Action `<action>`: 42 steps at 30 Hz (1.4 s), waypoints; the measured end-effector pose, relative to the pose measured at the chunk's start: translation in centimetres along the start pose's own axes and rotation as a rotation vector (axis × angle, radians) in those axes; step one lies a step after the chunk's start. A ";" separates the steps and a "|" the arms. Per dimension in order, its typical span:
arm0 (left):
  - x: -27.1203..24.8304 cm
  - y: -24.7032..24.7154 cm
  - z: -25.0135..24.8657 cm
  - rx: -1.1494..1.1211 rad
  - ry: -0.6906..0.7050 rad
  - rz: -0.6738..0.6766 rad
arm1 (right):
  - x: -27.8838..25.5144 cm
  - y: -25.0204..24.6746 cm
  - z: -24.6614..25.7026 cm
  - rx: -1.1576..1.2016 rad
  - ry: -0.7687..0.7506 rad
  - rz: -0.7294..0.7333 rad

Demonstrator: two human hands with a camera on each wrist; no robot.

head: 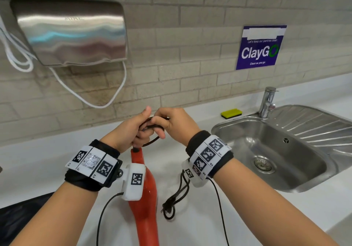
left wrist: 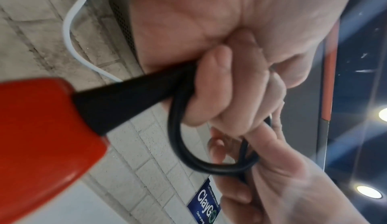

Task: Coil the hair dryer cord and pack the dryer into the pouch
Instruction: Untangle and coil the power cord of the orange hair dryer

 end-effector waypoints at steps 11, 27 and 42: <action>0.7 -0.2 0.6 -0.230 -0.066 -0.079 | -1.8 0.0 -1.5 0.335 0.041 -0.114; 0.8 0.7 0.2 -0.158 -0.062 -0.095 | -1.7 -1.2 -1.8 0.282 0.015 -0.249; 0.6 -1.0 1.0 -0.432 0.026 -0.311 | -5.8 3.8 -5.6 -0.040 0.196 0.157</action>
Point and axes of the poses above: each hand's wrist, its own x-axis towards the middle knuckle, its own y-axis out of the palm, z = x × y, the point moved 4 cm from there along x, towards the middle knuckle, and after that the axes turned 9 degrees about x, right-handed, at the moved point
